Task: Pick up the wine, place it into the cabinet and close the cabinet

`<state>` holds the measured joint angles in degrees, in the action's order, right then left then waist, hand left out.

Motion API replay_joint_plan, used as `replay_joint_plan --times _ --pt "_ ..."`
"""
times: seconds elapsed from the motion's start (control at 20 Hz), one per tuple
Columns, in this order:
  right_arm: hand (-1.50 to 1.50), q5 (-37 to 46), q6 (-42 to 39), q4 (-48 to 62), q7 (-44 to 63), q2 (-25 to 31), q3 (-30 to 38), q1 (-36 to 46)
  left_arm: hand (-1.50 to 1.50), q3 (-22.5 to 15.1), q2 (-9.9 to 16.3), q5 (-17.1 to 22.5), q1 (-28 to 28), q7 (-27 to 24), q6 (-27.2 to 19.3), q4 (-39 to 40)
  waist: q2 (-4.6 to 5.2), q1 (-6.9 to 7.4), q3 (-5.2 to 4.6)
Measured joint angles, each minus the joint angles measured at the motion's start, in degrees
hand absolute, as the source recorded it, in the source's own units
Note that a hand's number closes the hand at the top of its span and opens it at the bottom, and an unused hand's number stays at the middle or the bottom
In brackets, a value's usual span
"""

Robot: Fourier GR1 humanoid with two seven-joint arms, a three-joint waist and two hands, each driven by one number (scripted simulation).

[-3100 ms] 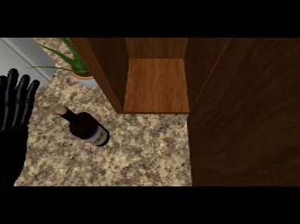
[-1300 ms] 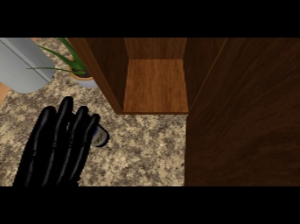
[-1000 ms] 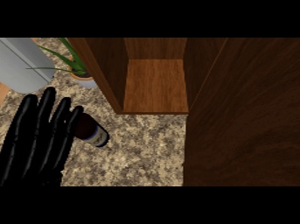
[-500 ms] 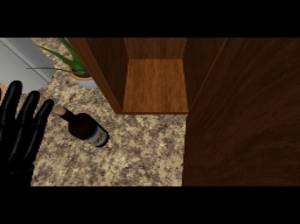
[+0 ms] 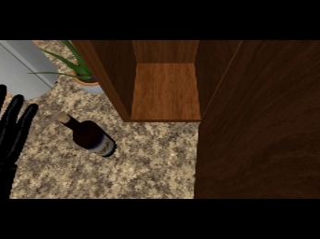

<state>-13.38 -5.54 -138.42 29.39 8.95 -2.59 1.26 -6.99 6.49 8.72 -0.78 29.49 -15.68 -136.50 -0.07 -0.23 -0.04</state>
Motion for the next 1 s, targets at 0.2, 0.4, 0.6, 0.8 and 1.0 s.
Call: replay_joint_plan --times 0.2,0.4,0.6,0.8,1.0 --pt "-1.5 0.03 -1.01 -0.41 -0.27 0.27 0.3 -1.54 -1.5 2.67 -0.17 3.92 -2.48 -2.03 2.6 2.1 -0.05 -0.12 0.0" --pt "-1.5 0.16 -1.04 -0.4 0.34 0.27 0.13 -0.55 -1.5 4.76 -0.02 6.6 -2.86 -4.85 5.83 7.38 -0.02 -0.14 0.0" --pt "-1.5 0.36 -1.04 -0.62 0.75 0.12 -0.38 -0.72 -1.5 6.04 -0.51 7.85 -4.88 -9.69 9.24 12.26 -0.04 -0.15 0.0" --pt "-1.5 0.46 -0.63 -0.61 1.91 0.26 0.28 0.66 -1.5 6.92 -0.98 8.57 -5.8 -13.54 11.85 16.76 -0.04 -0.12 0.0" --pt "-1.5 0.44 -0.67 -0.62 2.7 0.52 1.17 1.45 -1.5 9.48 -0.99 8.87 -5.51 -17.91 13.55 21.76 -0.03 -0.15 0.01"
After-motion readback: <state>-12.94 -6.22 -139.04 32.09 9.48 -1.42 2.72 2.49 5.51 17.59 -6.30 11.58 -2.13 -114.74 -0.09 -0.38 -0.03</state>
